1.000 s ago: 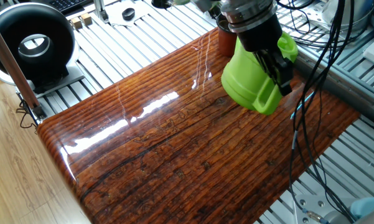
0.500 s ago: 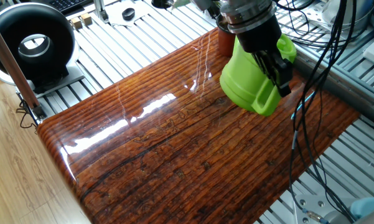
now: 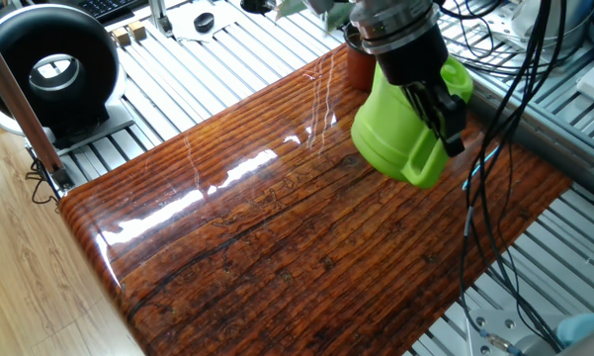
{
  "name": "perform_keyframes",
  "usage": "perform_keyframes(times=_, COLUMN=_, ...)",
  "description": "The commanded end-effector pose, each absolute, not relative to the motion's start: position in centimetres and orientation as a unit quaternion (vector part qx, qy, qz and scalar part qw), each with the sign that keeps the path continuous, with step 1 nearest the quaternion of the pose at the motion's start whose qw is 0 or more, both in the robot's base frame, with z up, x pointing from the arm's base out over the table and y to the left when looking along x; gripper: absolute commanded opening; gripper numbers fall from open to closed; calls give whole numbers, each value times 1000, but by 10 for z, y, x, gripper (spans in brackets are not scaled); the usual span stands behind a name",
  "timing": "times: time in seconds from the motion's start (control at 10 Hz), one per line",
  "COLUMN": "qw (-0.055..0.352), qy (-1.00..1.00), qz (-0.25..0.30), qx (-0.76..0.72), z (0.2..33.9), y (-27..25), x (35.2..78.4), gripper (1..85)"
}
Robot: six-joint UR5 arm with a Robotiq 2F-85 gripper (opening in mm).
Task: Water the plant
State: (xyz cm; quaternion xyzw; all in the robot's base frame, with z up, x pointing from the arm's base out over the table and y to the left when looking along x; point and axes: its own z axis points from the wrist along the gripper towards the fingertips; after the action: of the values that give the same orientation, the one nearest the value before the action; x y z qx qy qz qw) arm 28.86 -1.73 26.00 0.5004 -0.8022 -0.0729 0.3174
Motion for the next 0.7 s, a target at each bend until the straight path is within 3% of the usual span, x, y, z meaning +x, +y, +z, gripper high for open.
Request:
perform_keyframes(times=0.0, qw=332, qy=-805, qz=-78, qx=487, z=266, y=-16, x=282, gripper=13)
perform_keyframes(times=0.3, qw=351, qy=-796, qz=-52, qx=490, z=271, y=-33, x=282, gripper=13)
perform_keyframes(times=0.6, qw=359, qy=-782, qz=-65, qx=505, z=275, y=-33, x=277, gripper=13)
